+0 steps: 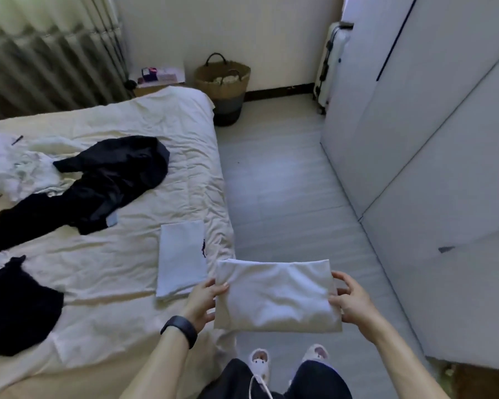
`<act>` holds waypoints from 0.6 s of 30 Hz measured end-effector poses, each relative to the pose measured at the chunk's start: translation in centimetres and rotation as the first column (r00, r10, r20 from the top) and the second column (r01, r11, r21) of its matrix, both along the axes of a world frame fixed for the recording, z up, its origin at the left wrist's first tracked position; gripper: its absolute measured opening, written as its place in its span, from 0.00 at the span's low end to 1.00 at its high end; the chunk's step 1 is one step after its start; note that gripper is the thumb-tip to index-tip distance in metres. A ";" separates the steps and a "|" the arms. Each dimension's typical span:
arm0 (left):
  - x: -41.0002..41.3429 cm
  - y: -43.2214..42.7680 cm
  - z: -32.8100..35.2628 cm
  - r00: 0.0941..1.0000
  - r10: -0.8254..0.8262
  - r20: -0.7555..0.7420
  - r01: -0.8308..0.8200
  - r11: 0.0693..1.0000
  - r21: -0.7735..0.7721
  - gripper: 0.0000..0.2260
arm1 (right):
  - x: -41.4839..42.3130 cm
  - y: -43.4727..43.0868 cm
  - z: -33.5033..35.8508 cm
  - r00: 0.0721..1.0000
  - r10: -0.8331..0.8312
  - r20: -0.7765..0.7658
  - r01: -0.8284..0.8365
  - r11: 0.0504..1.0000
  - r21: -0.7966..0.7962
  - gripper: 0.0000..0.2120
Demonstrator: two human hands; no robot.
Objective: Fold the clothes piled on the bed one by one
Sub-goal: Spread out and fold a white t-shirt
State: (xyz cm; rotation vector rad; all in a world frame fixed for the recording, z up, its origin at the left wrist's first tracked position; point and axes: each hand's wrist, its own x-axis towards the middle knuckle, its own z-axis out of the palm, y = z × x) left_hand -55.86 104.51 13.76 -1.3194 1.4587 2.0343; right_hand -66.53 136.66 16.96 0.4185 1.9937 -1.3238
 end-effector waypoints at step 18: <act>-2.9 0.9 -4.4 0.424 0.904 0.051 -0.906 0.423 0.026 0.11 | -23.2 -27.8 -2.8 0.458 0.888 -0.040 -0.862 0.454 0.225 0.22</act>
